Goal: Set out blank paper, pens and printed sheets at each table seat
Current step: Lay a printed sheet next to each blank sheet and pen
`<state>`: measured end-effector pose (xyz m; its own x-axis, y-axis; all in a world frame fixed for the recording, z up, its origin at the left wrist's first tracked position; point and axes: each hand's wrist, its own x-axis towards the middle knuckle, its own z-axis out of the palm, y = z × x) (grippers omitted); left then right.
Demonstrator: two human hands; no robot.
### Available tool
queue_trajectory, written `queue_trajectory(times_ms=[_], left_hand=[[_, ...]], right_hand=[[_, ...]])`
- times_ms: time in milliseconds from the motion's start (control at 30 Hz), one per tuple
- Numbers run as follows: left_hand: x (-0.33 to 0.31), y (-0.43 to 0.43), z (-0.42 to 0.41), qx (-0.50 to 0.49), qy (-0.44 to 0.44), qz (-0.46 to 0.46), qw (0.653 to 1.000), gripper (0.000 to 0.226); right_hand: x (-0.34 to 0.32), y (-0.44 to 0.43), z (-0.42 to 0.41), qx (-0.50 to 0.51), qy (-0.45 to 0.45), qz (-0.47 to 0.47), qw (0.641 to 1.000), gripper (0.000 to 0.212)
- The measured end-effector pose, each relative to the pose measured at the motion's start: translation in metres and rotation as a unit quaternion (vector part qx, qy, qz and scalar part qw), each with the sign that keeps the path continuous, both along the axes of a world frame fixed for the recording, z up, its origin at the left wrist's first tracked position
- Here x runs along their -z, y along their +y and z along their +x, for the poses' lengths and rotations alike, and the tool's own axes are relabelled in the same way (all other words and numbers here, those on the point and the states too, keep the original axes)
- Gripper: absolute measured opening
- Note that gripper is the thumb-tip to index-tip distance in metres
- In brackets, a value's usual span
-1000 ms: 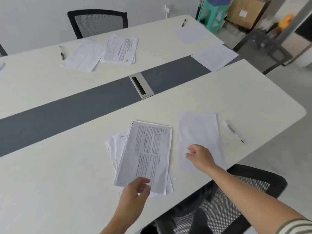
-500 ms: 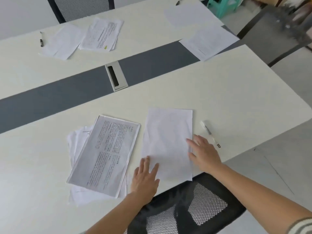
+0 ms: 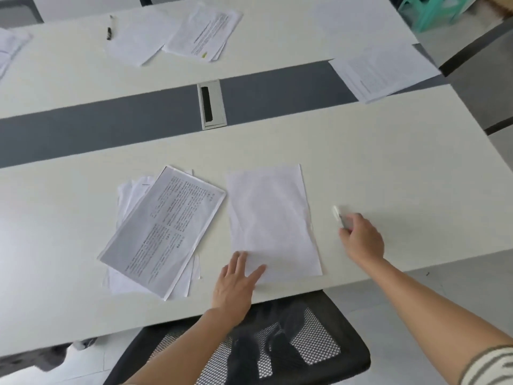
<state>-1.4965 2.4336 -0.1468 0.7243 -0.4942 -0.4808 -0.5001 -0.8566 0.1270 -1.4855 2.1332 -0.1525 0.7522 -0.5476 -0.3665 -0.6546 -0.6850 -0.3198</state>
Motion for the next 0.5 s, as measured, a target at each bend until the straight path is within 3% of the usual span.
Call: queue_trajectory(times_ms=[267,500], left_hand=[[0.002,-0.002,-0.001,-0.025,-0.008,-0.03,0.999,0.056],[0.014,0.01,-0.003,-0.061,-0.017,-0.053,0.997,0.051]], right_hand=[[-0.035,0.085,0.067,-0.072,-0.11,0.141,0.981,0.029],[0.011,0.128,0.075,-0.15,-0.032,0.102,0.983,0.04]])
